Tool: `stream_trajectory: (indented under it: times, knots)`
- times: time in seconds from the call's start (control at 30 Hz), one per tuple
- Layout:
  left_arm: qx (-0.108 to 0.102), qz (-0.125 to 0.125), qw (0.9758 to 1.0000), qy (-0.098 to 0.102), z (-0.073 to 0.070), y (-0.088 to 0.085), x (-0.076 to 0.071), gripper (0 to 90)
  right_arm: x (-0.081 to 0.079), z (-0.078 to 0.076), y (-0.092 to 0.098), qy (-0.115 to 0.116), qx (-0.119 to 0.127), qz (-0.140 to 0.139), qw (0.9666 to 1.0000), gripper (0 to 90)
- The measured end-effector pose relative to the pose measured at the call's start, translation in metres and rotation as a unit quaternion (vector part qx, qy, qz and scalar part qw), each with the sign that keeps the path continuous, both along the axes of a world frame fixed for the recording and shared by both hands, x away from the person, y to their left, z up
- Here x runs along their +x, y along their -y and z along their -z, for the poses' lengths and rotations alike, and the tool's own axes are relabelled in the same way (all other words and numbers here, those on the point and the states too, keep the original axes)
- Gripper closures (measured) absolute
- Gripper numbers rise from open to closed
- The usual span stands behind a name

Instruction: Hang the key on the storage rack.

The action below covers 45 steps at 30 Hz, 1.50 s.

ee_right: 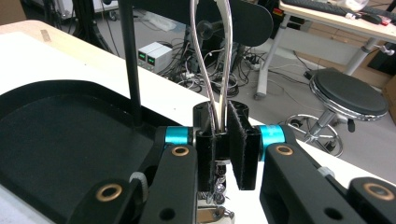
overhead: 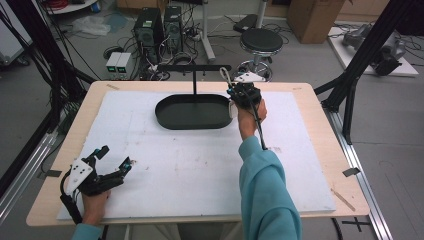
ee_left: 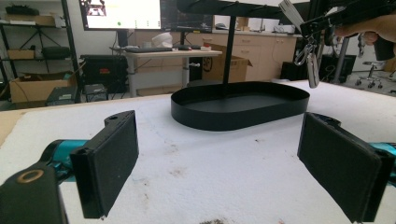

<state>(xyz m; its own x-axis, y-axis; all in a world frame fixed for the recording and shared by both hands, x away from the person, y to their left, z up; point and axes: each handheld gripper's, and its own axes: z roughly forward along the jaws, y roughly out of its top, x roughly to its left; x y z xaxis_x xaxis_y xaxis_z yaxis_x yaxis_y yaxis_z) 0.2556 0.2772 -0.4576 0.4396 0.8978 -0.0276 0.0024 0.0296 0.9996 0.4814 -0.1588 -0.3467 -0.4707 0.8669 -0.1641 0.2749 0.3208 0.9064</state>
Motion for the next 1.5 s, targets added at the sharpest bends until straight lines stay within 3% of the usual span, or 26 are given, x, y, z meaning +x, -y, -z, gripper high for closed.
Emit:
stream_trajectory:
  times: [0.63,1.17,1.5]
  knots:
    - [0.0,0.0,1.0,-0.001,0.0,0.0,0.0,12.9,0.01,0.005,-0.009,0.001,0.001,0.01,0.9999,82.2]
    - [0.0,0.0,1.0,-0.001,0.0,0.0,0.0,12.9,0.019,0.015,-0.006,-0.015,0.022,0.025,0.9993,82.1]
    - [0.001,0.001,1.0,0.0,0.0,0.0,0.0,12.8,0.023,0.016,-0.001,-0.026,0.035,0.014,0.999,81.2]
